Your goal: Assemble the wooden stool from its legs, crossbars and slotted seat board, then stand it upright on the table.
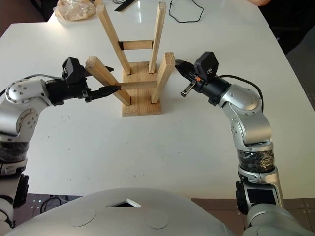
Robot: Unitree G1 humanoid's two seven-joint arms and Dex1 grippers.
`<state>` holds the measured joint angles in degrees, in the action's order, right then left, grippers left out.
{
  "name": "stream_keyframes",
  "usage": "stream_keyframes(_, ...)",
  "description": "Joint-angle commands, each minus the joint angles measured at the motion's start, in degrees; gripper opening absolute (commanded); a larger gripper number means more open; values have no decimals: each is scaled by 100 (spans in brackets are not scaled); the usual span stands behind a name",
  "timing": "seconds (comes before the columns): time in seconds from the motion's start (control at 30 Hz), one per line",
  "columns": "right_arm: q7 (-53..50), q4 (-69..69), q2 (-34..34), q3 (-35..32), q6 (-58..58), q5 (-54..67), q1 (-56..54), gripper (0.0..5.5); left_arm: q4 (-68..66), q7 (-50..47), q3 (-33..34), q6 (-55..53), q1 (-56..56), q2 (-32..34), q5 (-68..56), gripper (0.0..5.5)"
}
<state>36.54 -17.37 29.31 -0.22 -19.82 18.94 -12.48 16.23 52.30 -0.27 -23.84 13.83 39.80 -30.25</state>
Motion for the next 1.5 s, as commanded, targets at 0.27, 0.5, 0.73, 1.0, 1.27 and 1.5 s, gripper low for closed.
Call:
stream_keyframes(0.27, -1840, -1196, -603, 170, -513, -1095, 1084, 0, 2131, -4310, 1375, -1779, -2887, -1877, 461, 280)
stream_keyframes(0.5, -3502, -2245, -1746, 1349, -1308, -2728, 1007, 0, 2884, -6394, -612, -897, -2249, -3184, 2810, 165)
stream_keyframes(0.73, -3462, -2385, -1938, 1997, -1838, -3272, 854, 0, 2497, -6173, -1675, -825, -1813, -3328, 3498, 54)
stream_keyframes(1.0, -4173, -2274, -1975, 832, -1985, -3954, 1194, 0, 2636, -6638, -643, -880, -2431, -3364, 4110, 2)
stream_keyframes(1.27, -2995, -2370, -1928, 2778, -1334, -3911, 912, 0, 2469, -5096, -2306, -414, -2078, -3125, 3918, 2)
stream_keyframes(1.5, -2428, -2327, -1695, 3128, -1421, -3855, 888, 0, 2280, -4908, -2396, -539, -1928, -3136, 3909, 2)
